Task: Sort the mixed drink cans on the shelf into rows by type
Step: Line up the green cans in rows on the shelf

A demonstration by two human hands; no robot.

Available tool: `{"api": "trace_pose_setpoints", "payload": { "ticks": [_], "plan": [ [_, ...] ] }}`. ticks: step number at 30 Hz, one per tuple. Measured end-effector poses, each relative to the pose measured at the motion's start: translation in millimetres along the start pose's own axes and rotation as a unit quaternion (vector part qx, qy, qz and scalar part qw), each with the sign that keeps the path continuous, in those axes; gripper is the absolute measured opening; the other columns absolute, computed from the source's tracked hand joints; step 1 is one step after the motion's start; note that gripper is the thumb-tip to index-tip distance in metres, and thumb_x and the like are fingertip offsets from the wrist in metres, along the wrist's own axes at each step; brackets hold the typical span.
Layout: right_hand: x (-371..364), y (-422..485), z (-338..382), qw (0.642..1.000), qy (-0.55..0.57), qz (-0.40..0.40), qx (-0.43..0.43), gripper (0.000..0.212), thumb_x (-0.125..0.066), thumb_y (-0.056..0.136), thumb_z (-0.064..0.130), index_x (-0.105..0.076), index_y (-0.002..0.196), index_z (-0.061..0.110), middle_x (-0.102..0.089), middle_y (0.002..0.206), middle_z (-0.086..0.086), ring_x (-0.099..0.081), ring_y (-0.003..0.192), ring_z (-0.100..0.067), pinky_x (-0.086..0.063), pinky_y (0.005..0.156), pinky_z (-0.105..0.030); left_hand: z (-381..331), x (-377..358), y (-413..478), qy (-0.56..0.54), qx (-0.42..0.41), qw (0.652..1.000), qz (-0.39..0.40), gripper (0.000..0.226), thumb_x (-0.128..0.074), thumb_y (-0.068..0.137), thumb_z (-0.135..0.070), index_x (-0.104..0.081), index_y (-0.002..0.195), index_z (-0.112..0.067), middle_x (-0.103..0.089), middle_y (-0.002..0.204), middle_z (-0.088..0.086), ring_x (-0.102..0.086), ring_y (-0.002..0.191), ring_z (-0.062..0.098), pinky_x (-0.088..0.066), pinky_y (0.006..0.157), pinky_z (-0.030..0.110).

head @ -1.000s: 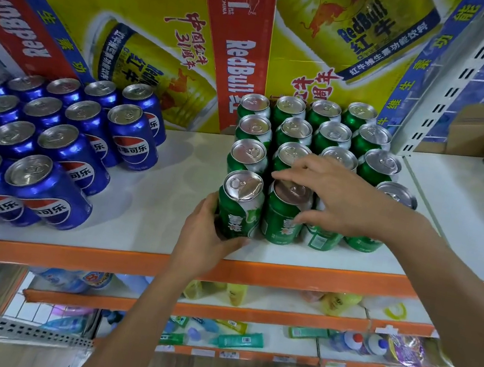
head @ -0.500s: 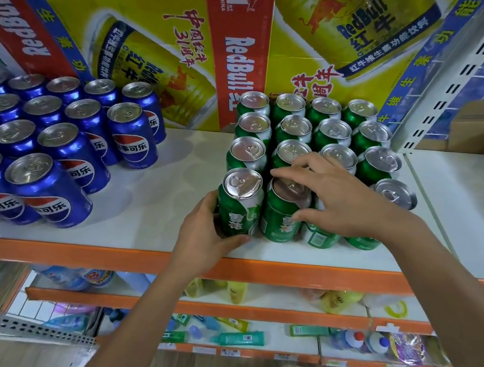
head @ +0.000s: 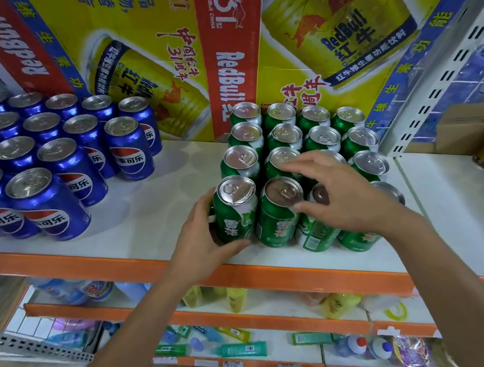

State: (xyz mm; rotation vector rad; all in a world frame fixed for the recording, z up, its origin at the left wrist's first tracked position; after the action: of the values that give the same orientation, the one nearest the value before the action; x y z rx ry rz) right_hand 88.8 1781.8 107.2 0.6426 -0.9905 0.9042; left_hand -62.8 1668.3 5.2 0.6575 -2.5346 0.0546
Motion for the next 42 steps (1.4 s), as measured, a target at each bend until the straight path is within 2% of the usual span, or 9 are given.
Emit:
{"api": "trace_pose_setpoints", "payload": {
  "ticks": [5,10,14,21,27,33,36,40,42],
  "plan": [
    [16,-11,-13,0.997,-0.061,0.004,-0.041,0.061,-0.070,0.082,0.036,-0.046,0.137,0.027,-0.047,0.135,-0.005,-0.040,0.127,-0.019,-0.025,0.101,-0.023,-15,11,-2,0.040,-0.062,0.997,-0.016,0.095,-0.083,0.062,-0.046,-0.032,0.140,-0.025,-0.040,0.138,-0.006,-0.040,0.126,0.005,-0.035,0.103,0.021],
    [6,-21,-19,0.985,-0.145,0.068,-0.060,0.083,-0.075,0.073,0.048,-0.036,0.143,0.028,-0.040,0.140,-0.001,-0.033,0.128,-0.020,-0.025,0.106,-0.028,-35,9,5,0.082,-0.064,0.994,0.026,0.110,-0.087,0.061,-0.029,-0.014,0.141,-0.047,-0.039,0.141,-0.005,-0.043,0.127,0.014,-0.040,0.102,0.031],
    [-2,-25,-19,0.969,-0.224,0.077,-0.071,0.087,-0.071,0.078,0.044,-0.022,0.148,0.029,-0.030,0.144,0.004,-0.030,0.129,-0.018,-0.032,0.103,-0.031,-28,9,5,0.079,-0.039,0.996,0.011,0.108,-0.087,0.061,-0.027,-0.019,0.145,-0.038,-0.054,0.135,-0.006,-0.052,0.122,0.023,-0.047,0.096,0.045],
    [-3,-25,-19,0.970,-0.213,0.076,-0.083,0.085,-0.070,0.081,0.040,-0.019,0.149,0.027,-0.028,0.142,0.005,-0.027,0.128,-0.017,-0.035,0.101,-0.031,-28,10,5,0.097,-0.039,0.995,0.000,0.099,-0.088,0.059,-0.028,-0.031,0.140,-0.030,-0.061,0.126,-0.003,-0.060,0.111,0.026,-0.051,0.088,0.045],
    [1,-31,-21,0.970,-0.215,0.070,-0.092,0.087,-0.071,0.080,0.036,-0.019,0.149,0.028,-0.023,0.146,0.003,-0.025,0.133,-0.020,-0.037,0.105,-0.036,-46,18,2,0.112,-0.046,0.993,0.004,0.112,-0.085,0.064,-0.035,-0.010,0.147,-0.040,-0.043,0.143,-0.003,-0.048,0.125,0.022,-0.045,0.098,0.043],
    [6,-32,-31,0.974,-0.190,0.081,-0.090,0.083,-0.070,0.082,0.034,-0.022,0.149,0.027,-0.028,0.148,0.000,-0.033,0.134,-0.022,-0.031,0.108,-0.040,-71,20,12,0.209,-0.161,0.965,0.006,0.063,-0.079,0.074,-0.032,-0.055,0.131,-0.021,-0.052,0.130,0.000,-0.049,0.115,0.013,-0.032,0.098,0.013],
    [5,-32,-34,0.976,-0.181,0.080,-0.087,0.082,-0.069,0.083,0.035,-0.022,0.149,0.026,-0.034,0.143,-0.001,-0.038,0.129,-0.023,-0.034,0.105,-0.040,-69,21,15,0.213,-0.155,0.965,0.005,0.057,-0.081,0.072,-0.029,-0.061,0.124,-0.016,-0.055,0.127,0.001,-0.052,0.111,0.013,-0.026,0.091,0.004],
    [7,-33,-33,0.983,-0.151,0.067,-0.079,0.077,-0.065,0.083,0.047,-0.028,0.148,0.027,-0.039,0.138,0.001,-0.040,0.125,-0.020,-0.035,0.102,-0.039,-71,21,13,0.224,-0.167,0.960,0.005,0.050,-0.073,0.080,-0.033,-0.061,0.126,-0.017,-0.054,0.130,0.002,-0.052,0.116,0.018,-0.029,0.092,0.007],
    [11,-32,-31,0.986,-0.137,0.051,-0.080,0.074,-0.064,0.081,0.053,-0.035,0.145,0.028,-0.041,0.140,0.001,-0.041,0.126,-0.019,-0.035,0.103,-0.040,-76,21,13,0.250,-0.163,0.954,-0.013,0.048,-0.070,0.083,-0.036,-0.061,0.126,-0.017,-0.050,0.134,0.007,-0.049,0.120,0.025,-0.036,0.096,0.024]
  ]
}}
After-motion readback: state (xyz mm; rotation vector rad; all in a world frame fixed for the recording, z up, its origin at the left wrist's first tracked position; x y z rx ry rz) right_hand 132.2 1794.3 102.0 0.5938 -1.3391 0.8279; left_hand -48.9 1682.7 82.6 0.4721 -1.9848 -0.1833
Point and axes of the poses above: each hand's wrist, its own y-axis towards the middle knuckle, its own x-axis out of the back of the hand, z = x × y, the point moved 8 cm from there along y, towards the middle knuckle
